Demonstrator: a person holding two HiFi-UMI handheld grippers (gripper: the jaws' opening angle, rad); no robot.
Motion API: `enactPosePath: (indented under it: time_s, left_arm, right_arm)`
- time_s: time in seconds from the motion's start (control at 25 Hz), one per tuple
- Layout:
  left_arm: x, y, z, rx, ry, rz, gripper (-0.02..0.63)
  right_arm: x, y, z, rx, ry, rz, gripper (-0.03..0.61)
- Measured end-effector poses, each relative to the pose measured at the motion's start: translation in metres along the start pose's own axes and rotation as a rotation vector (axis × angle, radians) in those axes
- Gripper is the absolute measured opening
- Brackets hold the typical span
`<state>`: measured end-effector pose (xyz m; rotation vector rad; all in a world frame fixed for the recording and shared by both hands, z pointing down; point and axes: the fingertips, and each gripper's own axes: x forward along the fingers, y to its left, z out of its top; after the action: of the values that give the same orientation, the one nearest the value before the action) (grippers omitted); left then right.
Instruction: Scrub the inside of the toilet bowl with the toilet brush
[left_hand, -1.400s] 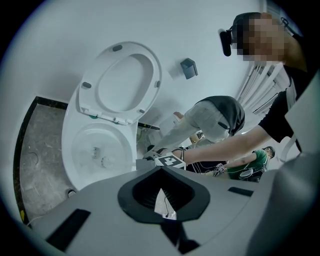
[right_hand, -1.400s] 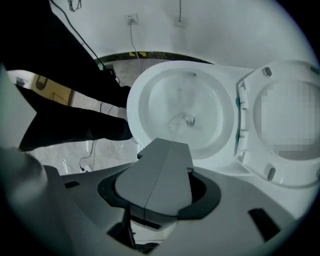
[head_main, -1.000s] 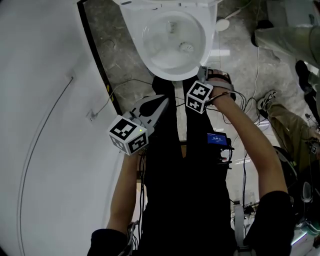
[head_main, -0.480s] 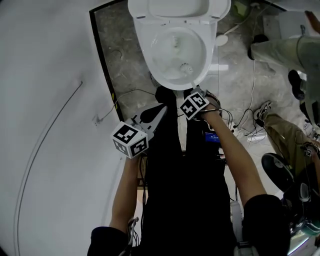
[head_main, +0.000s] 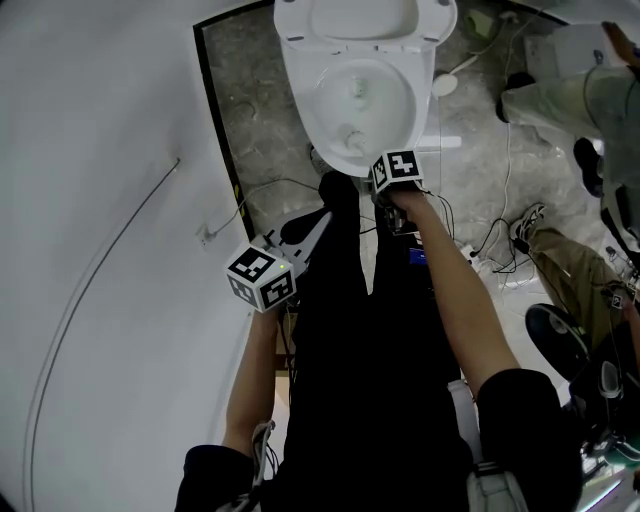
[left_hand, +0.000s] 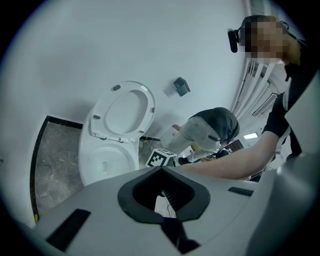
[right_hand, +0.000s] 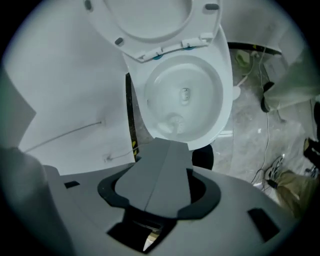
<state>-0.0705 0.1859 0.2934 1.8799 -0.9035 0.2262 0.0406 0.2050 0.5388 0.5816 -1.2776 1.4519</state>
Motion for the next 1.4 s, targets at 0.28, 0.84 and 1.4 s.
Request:
enactPosePath:
  time_s: [0.28,0.84,1.4]
  left_arm:
    - [-0.020,-0.012,0.011,0.000,-0.036,0.029,0.009]
    - [-0.023,-0.055,0.058,0.058,-0.120,0.006,0.009]
    - [-0.016,-0.099,0.089,0.158,-0.143,-0.041,0.009]
  right_arm:
    - [-0.013,0.006,0.013,0.289,-0.075,0.201,0.213]
    - [-0.133,0.026,0.011,0.168,-0.173,0.455,0.199]
    - [-0.265,0.039,-0.016,-0.030,-0.452,0.515,0.196]
